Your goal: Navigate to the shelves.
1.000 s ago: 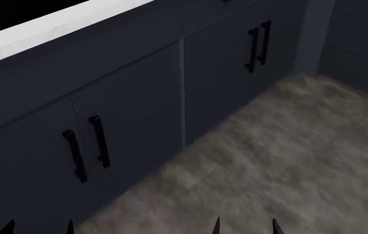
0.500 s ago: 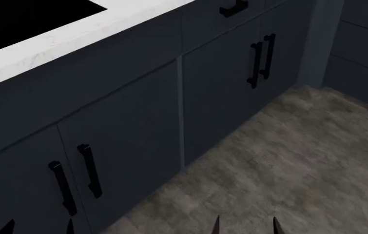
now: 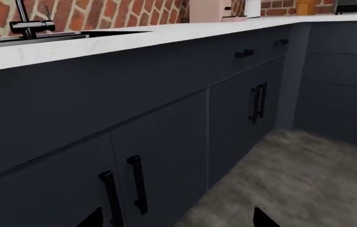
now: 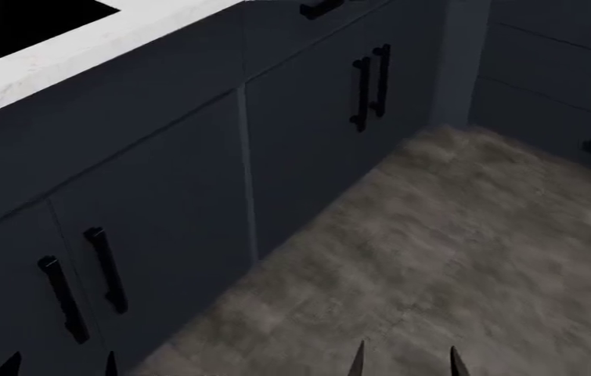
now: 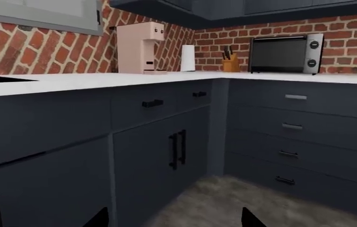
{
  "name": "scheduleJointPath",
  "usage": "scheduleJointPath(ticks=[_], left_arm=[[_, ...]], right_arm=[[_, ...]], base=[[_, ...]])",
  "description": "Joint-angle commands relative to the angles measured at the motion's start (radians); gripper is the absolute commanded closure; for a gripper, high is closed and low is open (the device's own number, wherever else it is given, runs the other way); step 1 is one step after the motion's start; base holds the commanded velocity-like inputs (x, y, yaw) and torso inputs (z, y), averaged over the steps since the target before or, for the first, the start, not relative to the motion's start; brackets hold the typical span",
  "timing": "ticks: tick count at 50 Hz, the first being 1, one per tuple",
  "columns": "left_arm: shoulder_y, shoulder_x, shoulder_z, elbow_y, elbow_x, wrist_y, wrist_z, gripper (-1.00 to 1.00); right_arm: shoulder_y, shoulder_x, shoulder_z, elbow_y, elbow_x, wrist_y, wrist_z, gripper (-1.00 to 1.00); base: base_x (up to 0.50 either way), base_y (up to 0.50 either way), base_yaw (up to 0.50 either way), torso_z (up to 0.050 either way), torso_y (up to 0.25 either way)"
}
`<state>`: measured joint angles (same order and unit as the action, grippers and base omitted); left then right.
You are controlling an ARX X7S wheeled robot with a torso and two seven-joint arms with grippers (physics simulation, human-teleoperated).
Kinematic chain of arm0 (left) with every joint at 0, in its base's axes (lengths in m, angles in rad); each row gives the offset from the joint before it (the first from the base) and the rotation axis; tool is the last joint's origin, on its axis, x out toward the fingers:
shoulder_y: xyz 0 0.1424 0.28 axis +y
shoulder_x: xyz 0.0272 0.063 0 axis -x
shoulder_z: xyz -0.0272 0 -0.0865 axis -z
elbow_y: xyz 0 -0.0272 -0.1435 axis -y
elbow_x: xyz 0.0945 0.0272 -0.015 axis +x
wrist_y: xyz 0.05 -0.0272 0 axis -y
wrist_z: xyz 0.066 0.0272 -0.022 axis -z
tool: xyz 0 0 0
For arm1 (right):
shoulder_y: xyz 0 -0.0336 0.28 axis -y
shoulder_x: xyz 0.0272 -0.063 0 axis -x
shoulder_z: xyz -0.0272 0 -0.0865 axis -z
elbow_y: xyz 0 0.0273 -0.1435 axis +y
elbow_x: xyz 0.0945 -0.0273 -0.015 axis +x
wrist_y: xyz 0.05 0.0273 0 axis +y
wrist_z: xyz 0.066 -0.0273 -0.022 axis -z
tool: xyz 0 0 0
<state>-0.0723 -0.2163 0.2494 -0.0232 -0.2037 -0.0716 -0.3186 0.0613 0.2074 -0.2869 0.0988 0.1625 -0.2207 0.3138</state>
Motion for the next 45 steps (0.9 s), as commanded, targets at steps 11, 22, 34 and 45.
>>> scheduleJointPath(ticks=[11,22,34,45], left_arm=[[0.001,0.004,-0.010,-0.017,0.002,0.052,0.036,-1.00],[-0.002,0.002,-0.003,-0.024,0.000,0.057,0.034,-1.00],[-0.002,-0.002,0.002,-0.022,-0.002,0.057,0.029,-1.00],[-0.007,-0.003,0.005,-0.032,-0.005,0.063,0.026,-1.00]], right_arm=[[-0.002,-0.013,0.011,-0.013,-0.004,0.023,-0.011,-1.00],[0.002,-0.008,0.007,-0.008,0.004,0.025,-0.009,-1.00],[0.004,-0.005,0.002,-0.006,0.008,0.023,-0.006,-1.00],[0.005,-0.004,-0.013,-0.002,-0.007,0.020,0.002,-1.00]], base=[[-0.14,0.19,-0.50,0.000,0.000],[-0.12,0.20,-0.50,0.000,0.000],[-0.11,0.21,-0.50,0.000,0.000],[-0.05,0.11,-0.21,0.000,0.000]])
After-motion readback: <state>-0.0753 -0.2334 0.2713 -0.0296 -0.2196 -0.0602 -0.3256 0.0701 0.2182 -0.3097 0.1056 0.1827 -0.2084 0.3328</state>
